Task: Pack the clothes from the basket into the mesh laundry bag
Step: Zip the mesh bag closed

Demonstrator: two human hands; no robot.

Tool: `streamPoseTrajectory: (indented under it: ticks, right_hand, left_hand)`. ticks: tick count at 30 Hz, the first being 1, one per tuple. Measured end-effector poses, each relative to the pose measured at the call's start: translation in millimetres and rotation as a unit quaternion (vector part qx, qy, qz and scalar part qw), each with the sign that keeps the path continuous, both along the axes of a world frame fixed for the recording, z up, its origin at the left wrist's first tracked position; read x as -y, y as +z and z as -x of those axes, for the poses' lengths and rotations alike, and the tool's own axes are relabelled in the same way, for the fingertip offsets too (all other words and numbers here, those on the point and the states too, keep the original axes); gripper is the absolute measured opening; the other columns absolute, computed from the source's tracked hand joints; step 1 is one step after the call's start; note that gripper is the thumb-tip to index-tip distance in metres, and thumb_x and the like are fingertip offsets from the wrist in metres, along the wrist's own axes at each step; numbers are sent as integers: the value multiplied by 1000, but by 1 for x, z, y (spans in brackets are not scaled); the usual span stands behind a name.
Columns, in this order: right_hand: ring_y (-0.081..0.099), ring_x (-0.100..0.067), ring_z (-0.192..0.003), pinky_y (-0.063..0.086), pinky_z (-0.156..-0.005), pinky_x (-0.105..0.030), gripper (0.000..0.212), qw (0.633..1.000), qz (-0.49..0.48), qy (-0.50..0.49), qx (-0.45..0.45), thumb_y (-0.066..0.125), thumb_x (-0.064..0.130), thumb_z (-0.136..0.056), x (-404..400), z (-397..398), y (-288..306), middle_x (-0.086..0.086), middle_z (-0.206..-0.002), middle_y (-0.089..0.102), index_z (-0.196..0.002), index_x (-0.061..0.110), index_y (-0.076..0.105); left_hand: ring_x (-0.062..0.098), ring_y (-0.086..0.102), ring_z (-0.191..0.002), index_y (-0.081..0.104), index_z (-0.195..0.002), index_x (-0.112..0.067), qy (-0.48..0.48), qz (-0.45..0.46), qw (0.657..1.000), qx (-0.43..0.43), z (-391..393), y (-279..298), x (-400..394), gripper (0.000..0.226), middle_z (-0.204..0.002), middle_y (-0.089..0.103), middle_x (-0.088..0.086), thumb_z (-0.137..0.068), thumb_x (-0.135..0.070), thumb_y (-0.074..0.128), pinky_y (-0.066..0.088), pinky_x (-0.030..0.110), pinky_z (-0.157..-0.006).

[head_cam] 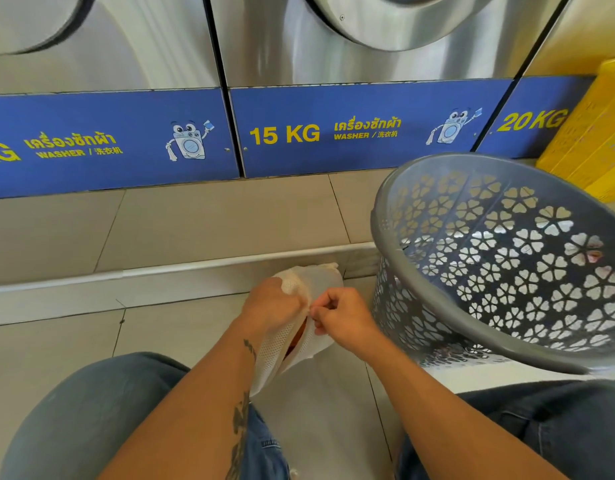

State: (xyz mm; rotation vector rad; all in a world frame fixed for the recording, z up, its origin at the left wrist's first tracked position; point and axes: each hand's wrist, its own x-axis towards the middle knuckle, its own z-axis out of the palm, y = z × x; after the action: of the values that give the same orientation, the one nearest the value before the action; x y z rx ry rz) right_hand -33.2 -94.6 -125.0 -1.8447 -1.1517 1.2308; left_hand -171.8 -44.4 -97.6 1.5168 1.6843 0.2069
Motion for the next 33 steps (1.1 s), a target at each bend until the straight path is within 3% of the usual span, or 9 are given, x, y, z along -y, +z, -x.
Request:
streamPoseTrajectory:
  ticks: [4, 7, 10, 12, 16, 20, 25, 30, 33]
  right_hand:
    - [69, -15, -67, 63, -70, -37, 22, 998, -2, 36, 52, 68, 6, -87, 15, 9, -15, 1, -71, 70, -70, 19, 69]
    - [65, -11, -68, 59, -66, -34, 19, 984, 15, 137, 114, 59, 0, -82, 39, 12, -28, 3, -72, 68, -72, 12, 70]
    - [67, -13, -69, 61, -68, -36, 20, 987, 38, 113, 105, 58, 0, -83, 48, 8, -34, 3, -71, 68, -73, 11, 70]
    - [68, -15, -70, 63, -69, -36, 24, 992, 34, 76, 90, 61, 2, -86, 43, 5, -30, 2, -72, 68, -71, 18, 68]
    - [66, -17, -62, 64, -65, -38, 25, 1000, 3, -18, 19, 62, -3, -88, 24, 7, -12, -4, -70, 68, -71, 15, 67]
    - [64, -19, -66, 61, -65, -31, 22, 997, 1, -62, -46, 60, -7, -88, 15, 8, -3, -8, -75, 68, -75, 10, 68]
    - [65, -18, -66, 63, -67, -32, 25, 995, 6, -64, -71, 56, -10, -88, 19, 11, 1, -8, -73, 69, -76, 8, 69]
    - [63, -16, -61, 58, -60, -27, 22, 993, -7, -54, -108, 57, -9, -90, 19, 8, 13, -7, -68, 67, -77, 6, 67]
    - [61, -15, -59, 56, -58, -26, 21, 990, -11, -31, -136, 60, -8, -90, 19, 8, 21, -7, -65, 65, -76, 7, 68]
  left_hand:
    - [28, 63, -89, 67, -94, -18, 131, -39, 986, 95, 1, -4, -16, 15, -98, 69, 7, -83, -21, 57, 51, 36, -78]
    - [31, 65, -89, 65, -90, -14, 257, -31, 947, 192, 3, -5, -28, 12, -94, 69, 11, -83, -17, 57, 55, 40, -81]
    - [26, 65, -87, 64, -96, -15, 306, -20, 911, 274, 10, -4, -35, 13, -97, 68, 9, -87, -11, 55, 56, 43, -86]
    - [20, 62, -87, 59, -104, -22, 274, -45, 924, 264, 13, -1, -32, 16, -99, 63, 1, -89, -15, 55, 54, 37, -82]
    - [18, 53, -91, 46, -111, -25, 175, -72, 973, 136, 19, -8, -1, 32, -105, 51, -4, -84, -22, 64, 41, 28, -65]
    - [16, 57, -88, 60, -100, -24, 32, -44, 998, 11, 25, -14, 16, 18, -94, 59, -7, -86, -34, 61, 47, 32, -75]
    - [14, 59, -80, 70, -94, -19, -76, 14, 997, 24, 18, -12, 34, 26, -89, 68, -2, -95, -33, 48, 45, 30, -71]
    - [17, 62, -63, 70, -74, -10, 58, 139, 977, 152, 10, 1, 33, 35, -61, 71, 1, -96, -24, 46, 49, 30, -73]
    - [23, 60, -67, 69, -80, -9, 90, 189, 954, 214, 10, 1, 29, 34, -71, 71, 8, -92, -36, 52, 45, 35, -71]
